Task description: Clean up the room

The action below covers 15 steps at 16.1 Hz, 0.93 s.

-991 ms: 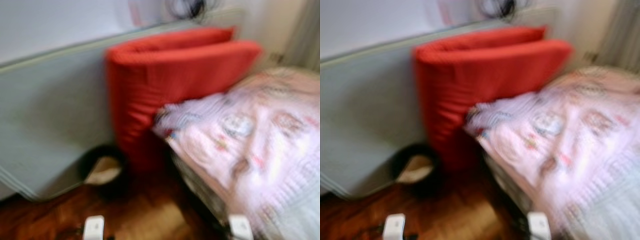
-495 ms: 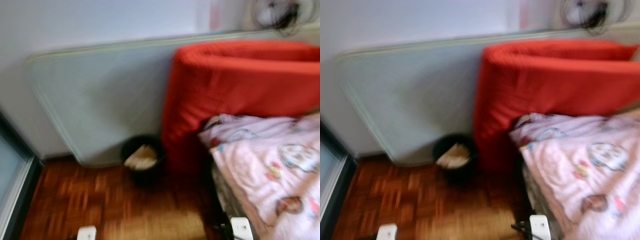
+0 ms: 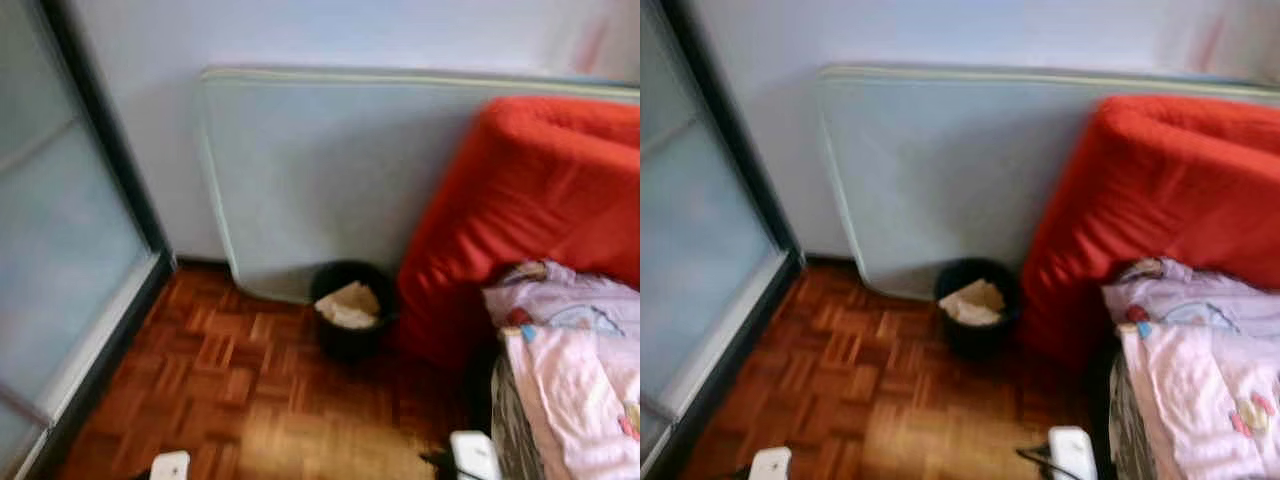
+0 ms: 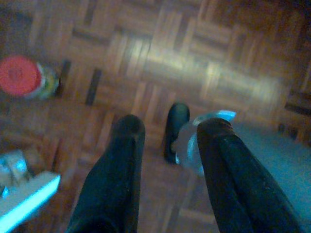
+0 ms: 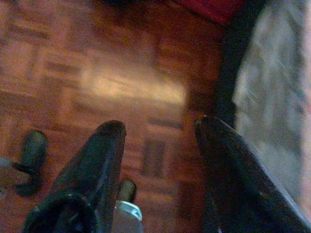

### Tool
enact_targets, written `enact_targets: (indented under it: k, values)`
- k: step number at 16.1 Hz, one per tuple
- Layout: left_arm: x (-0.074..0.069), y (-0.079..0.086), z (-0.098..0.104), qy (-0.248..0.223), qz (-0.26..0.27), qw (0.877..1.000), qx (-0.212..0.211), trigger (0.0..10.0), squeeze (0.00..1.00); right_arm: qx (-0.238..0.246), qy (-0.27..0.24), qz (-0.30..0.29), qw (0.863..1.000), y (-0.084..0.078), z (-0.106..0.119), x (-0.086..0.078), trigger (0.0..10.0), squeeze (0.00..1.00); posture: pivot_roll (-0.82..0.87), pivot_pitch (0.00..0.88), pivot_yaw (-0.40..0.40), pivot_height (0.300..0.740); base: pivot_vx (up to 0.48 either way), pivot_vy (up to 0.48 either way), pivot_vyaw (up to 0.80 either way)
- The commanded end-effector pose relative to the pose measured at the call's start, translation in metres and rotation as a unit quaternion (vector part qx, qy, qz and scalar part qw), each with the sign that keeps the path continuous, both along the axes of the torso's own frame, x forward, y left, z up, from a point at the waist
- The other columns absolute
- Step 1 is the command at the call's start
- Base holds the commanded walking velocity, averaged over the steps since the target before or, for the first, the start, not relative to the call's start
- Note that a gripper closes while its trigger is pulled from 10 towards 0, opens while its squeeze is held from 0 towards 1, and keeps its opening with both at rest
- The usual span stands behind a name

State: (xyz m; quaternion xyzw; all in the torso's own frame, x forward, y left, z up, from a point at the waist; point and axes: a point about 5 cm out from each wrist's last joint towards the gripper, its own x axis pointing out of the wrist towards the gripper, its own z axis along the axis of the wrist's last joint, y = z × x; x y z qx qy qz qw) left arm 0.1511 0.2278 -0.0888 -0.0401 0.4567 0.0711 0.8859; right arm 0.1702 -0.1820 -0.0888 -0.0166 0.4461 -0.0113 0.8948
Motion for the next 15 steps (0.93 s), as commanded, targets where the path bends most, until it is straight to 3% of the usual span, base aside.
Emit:
enact_targets:
  k: [1,8,12,15]
  values:
    - [0.001,-0.003,0.0,0.001,-0.004,1.0,-0.001,10.0,0.0,-0.007,0.005,-0.002,1.0,-0.006,0.0,-0.002,10.0,0.0,0.07,0.0,-0.03,0.74,0.0,0.0,0.8]
    - [-0.007,0.005,-0.001,0.008,-0.008,1.0,0.011,10.0,0.0,-0.006,0.008,-0.002,1.0,-0.006,-0.001,-0.005,10.0,0.0,0.07,0.0,-0.033,0.74,0.0,0.0,0.8]
    - [-0.005,-0.003,-0.003,0.011,-0.009,1.0,0.005,10.0,0.0,-0.004,0.009,-0.003,1.0,-0.006,-0.002,-0.005,10.0,0.0,0.07,0.0,-0.032,0.74,0.0,0.0,0.8]
    - [-0.005,-0.007,-0.004,0.023,-0.017,0.999,0.016,10.0,0.0,-0.004,0.007,-0.016,1.0,-0.007,-0.001,-0.005,10.0,0.0,0.06,0.0,-0.033,0.74,0.085,0.0,0.0]
